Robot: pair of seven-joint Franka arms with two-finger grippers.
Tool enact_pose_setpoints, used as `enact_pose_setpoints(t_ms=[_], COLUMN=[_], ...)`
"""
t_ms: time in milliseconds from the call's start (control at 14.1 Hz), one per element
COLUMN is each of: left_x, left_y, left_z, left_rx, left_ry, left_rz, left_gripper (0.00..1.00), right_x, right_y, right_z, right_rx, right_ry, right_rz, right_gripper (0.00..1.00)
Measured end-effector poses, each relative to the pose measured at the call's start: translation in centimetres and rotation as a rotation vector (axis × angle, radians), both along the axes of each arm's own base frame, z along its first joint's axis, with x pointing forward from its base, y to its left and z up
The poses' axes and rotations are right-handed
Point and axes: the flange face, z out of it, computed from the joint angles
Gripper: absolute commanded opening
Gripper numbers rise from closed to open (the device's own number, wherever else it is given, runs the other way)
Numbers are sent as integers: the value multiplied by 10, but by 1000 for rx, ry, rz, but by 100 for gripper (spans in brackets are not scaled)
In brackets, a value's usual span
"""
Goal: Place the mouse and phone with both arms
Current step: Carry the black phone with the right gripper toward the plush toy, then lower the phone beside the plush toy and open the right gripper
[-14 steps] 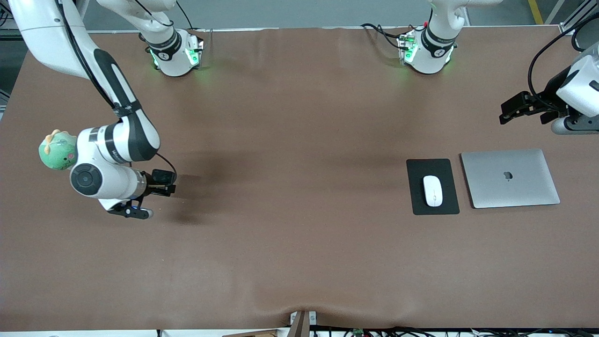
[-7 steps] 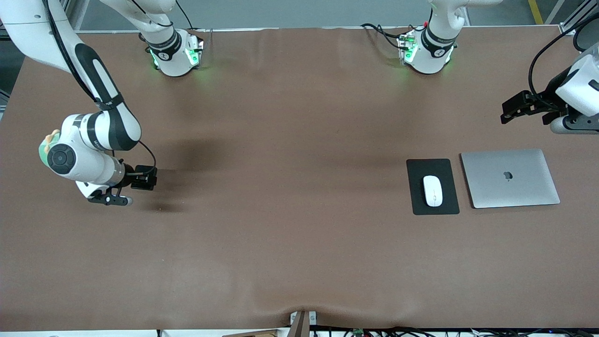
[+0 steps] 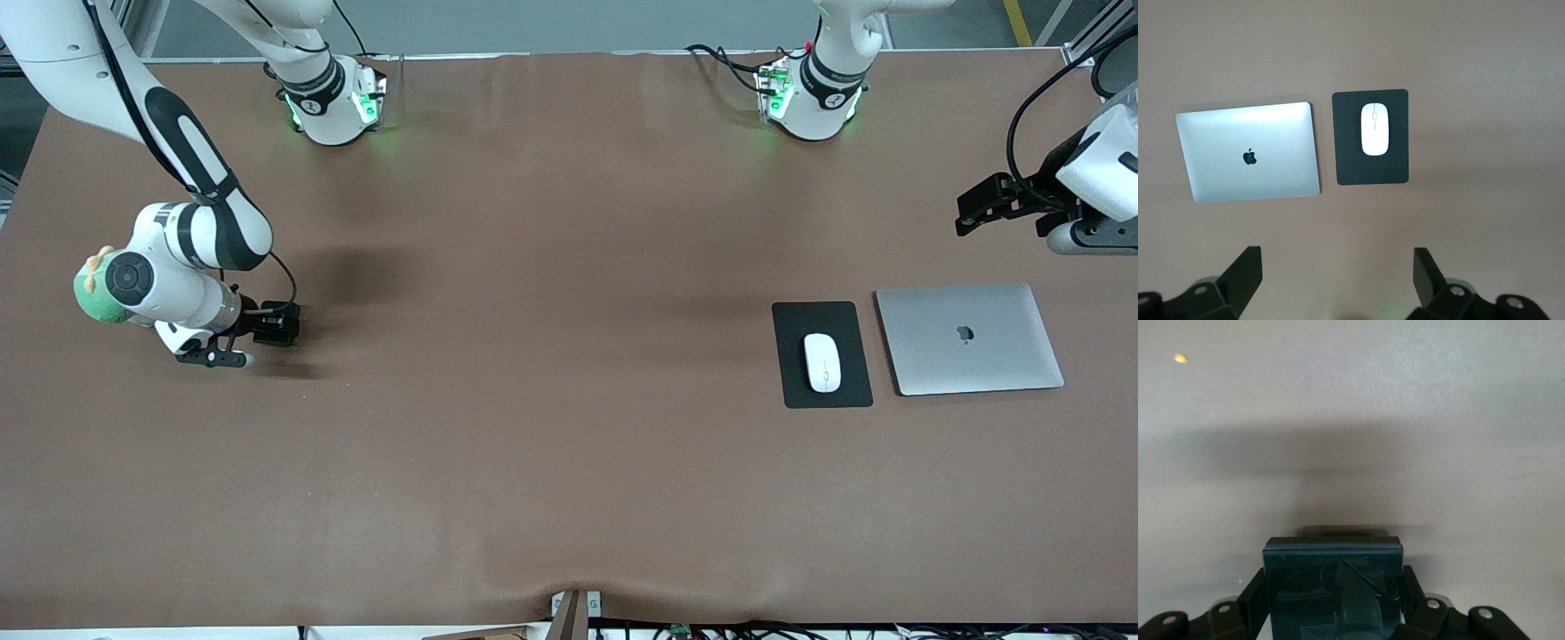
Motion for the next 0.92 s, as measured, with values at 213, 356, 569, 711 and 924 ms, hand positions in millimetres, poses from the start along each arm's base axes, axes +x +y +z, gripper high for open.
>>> enact_pose_setpoints(t_ms=[213, 356, 569, 711, 924], left_x=[0, 0, 0, 0, 0], left_y=[0, 0, 0, 0, -1], left_z=[0, 0, 0, 0, 0], left_rx=[0, 0, 0, 0, 0], left_ry=[0, 0, 0, 0, 0], left_rz=[-1, -1, -1, -1, -1], left_gripper=[100, 100, 100, 100, 100], right_x=[-8, -10, -11, -11, 1], right_y=[0, 0, -7, -9, -9], right_z=[-6, -8, -8, -8, 4], right_rx=[3, 7, 8, 9, 7], right_ry=[5, 7, 8, 7, 3], right_rz=[7, 32, 40, 43, 53], right_gripper=[0, 7, 100, 100, 100])
